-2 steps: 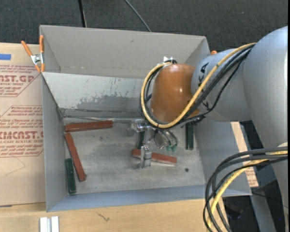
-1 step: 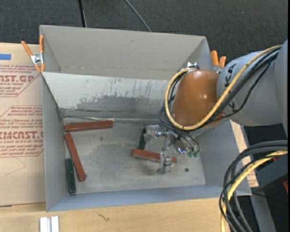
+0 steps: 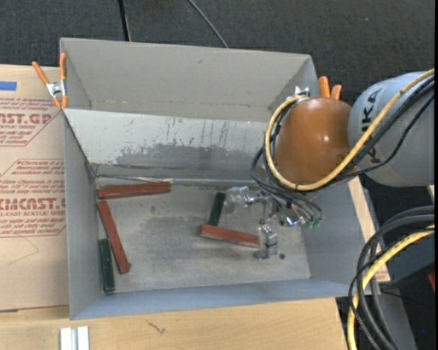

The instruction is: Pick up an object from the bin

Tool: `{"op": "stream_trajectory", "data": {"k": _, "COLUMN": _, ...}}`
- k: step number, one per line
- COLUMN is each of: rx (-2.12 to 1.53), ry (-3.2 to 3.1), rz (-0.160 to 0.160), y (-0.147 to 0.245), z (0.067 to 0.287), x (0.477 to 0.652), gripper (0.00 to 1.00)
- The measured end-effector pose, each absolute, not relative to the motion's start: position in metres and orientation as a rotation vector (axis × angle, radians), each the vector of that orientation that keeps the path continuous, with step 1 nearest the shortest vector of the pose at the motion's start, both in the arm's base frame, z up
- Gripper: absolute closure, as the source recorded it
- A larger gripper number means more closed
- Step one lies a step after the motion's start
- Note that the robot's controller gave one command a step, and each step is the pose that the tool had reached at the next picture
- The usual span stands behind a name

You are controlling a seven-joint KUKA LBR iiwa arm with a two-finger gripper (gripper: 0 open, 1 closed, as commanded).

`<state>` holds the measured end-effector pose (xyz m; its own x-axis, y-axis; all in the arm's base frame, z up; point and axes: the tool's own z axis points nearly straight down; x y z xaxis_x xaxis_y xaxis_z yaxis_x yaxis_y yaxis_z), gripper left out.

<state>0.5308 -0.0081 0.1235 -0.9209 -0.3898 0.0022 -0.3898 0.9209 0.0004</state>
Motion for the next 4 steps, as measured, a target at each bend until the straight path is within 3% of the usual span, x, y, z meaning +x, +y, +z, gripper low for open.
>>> {"op": "stream_trajectory", "data": {"k": 1, "rx": 0.927, "ry": -3.011, "rz": -0.002, "y": 0.014, "z": 0.072, "x": 0.558, "gripper": 1.0}}
{"op": "stream_trajectory", "data": {"k": 2, "rx": 0.926, "ry": -3.011, "rz": -0.002, "y": 0.014, "z": 0.072, "x": 0.558, "gripper": 1.0}}
{"op": "stream_trajectory", "data": {"k": 3, "rx": 0.982, "ry": -2.987, "rz": -0.002, "y": -0.018, "z": 0.182, "x": 0.567, "gripper": 1.0}}
{"op": "stream_trajectory", "data": {"k": 4, "rx": 0.982, "ry": -2.987, "rz": -0.003, "y": -0.018, "z": 0.182, "x": 0.567, "gripper": 1.0}}
